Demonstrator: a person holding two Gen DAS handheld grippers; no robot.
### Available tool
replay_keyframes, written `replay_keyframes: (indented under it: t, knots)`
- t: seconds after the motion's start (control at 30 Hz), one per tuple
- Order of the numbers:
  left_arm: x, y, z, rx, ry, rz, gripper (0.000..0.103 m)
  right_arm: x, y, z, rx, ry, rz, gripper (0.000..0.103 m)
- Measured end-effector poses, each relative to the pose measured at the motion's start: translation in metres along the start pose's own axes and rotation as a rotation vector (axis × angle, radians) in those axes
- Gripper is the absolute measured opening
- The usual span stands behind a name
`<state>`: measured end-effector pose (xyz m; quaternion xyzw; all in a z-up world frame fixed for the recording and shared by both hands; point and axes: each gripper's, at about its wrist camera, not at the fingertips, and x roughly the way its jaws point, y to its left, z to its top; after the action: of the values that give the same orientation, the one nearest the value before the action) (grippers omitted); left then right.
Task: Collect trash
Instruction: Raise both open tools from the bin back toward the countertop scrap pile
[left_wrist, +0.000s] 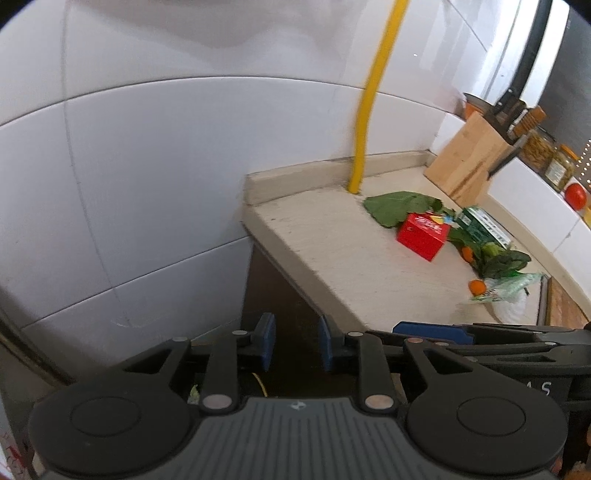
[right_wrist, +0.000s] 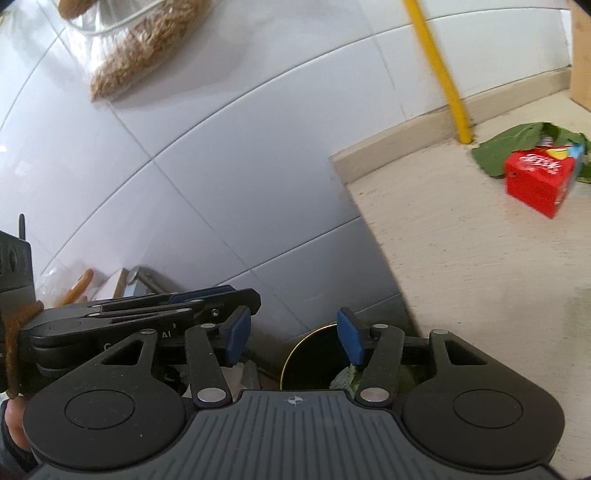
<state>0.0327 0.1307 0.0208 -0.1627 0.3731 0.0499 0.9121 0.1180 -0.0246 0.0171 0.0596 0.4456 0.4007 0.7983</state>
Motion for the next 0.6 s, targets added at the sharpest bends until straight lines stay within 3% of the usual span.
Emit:
replay_keyframes:
  t: [0.6]
  knots:
    - [0.016,-0.092,0.021,0.221,0.014,-0.092,0.031,-0.071,-0.061,-0.009,0.126,-0.16,-0.099,0.065]
